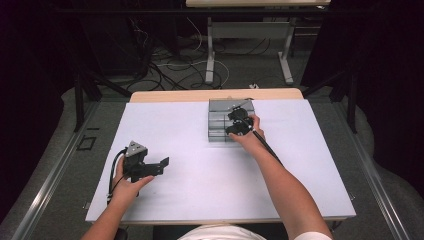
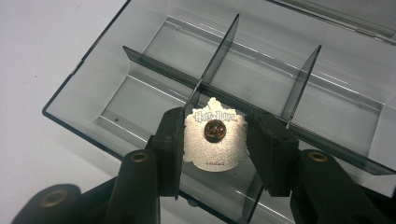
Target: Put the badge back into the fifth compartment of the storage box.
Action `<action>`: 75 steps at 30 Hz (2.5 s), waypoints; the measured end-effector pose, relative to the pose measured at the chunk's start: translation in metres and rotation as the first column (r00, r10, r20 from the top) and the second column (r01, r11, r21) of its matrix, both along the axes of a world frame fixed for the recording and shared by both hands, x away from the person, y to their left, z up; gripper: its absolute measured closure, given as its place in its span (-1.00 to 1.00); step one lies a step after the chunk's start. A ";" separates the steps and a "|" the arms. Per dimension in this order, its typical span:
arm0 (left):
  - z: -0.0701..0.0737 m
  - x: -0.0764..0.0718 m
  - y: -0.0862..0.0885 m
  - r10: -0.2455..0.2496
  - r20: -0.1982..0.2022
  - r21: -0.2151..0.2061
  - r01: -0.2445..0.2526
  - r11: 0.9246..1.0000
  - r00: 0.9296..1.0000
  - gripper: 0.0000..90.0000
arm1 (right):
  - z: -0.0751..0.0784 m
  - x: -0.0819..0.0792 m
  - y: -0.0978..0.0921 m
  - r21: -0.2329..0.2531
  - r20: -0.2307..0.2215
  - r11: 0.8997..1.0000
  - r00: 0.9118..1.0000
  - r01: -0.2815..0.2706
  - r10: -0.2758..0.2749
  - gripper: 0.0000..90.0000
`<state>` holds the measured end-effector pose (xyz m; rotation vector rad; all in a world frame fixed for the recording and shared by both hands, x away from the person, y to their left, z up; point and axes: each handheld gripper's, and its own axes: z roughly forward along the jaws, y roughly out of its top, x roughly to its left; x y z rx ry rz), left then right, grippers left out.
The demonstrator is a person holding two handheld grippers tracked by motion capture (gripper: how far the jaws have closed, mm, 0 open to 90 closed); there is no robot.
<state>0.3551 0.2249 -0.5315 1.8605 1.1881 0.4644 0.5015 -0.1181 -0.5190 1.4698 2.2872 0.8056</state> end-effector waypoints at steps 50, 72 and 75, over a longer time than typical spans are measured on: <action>-0.003 0.003 0.001 0.017 -0.006 -0.006 -0.017 1.000 1.000 -0.86 | 0.014 -0.014 -0.001 0.073 0.043 0.995 0.997 -0.065 0.062 -0.53; 0.000 0.000 0.001 0.006 0.004 -0.007 -0.006 1.000 1.000 -0.86 | 0.032 -0.040 -0.026 0.080 0.070 0.996 0.997 -0.048 0.042 -0.67; 0.000 0.001 0.002 0.007 0.005 -0.006 -0.007 1.000 1.000 -0.86 | 0.032 -0.045 -0.032 0.080 0.080 0.996 0.996 -0.044 0.037 -0.67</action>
